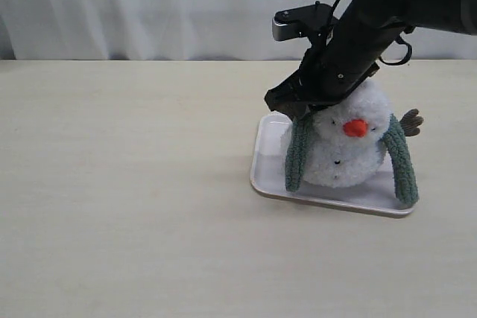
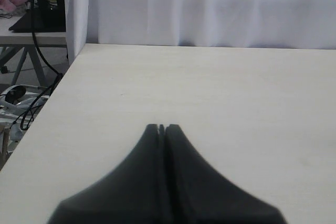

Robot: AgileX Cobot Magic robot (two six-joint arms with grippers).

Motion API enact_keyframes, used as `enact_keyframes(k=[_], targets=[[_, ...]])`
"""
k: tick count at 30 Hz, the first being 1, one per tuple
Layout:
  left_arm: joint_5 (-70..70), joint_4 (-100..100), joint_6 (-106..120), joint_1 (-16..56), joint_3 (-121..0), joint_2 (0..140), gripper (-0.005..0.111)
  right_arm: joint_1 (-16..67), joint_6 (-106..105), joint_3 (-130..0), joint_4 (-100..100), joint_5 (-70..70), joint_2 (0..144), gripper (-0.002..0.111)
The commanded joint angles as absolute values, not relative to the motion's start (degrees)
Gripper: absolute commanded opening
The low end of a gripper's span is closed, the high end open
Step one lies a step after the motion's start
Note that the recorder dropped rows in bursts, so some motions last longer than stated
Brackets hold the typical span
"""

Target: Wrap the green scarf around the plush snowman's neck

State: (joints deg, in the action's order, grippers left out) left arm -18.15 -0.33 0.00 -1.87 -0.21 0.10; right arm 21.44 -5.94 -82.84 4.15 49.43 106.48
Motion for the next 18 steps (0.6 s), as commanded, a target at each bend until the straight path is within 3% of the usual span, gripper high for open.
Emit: enact_keyframes(k=[1,18], targets=[[-17.6,-0.5,0.0,-2.0,0.0,0.0,0.0,21.5,-5.0,-83.3,3.6,50.9,107.2,0.004],[-17.6,-0.5,0.0,-2.0,0.0,0.0,0.0,21.5,-4.7,-83.3,-0.5,42.9,100.5,0.004]])
